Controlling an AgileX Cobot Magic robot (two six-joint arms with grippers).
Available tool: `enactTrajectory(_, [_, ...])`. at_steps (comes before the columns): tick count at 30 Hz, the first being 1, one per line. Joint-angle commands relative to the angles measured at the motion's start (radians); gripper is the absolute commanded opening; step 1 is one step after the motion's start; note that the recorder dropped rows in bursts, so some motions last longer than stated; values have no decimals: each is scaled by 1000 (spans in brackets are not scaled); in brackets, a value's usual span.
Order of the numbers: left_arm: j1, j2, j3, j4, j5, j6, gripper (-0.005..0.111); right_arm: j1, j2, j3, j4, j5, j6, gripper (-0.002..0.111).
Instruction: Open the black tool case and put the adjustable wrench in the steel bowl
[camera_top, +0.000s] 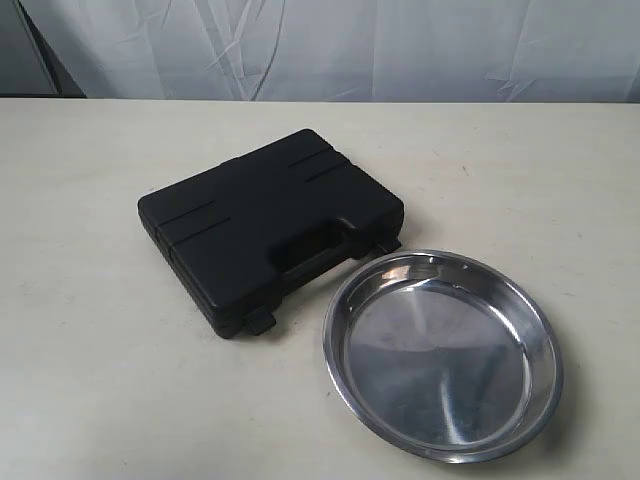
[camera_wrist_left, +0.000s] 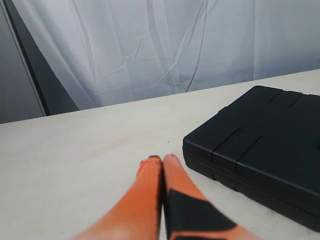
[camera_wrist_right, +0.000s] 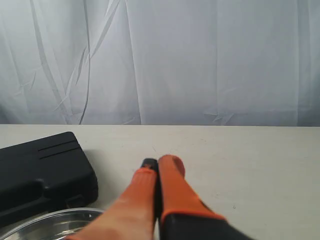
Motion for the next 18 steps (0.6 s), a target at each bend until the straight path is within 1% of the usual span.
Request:
enactTrajectory(1, [-4,4,-2,-3,-7,0,0,-6,-5,2,-3,-9,-3,0])
enactTrajectory(10, [-4,4,-2,-3,-7,0,0,-6,-5,2,-3,-16,-3,0])
enactTrajectory(16, [-4,4,-2,-3,-7,0,0,-6,-5,2,-3,-165,-3,0])
enactTrajectory(18, [-4,4,-2,-3,-7,0,0,-6,-5,2,-3,-172,-3,0])
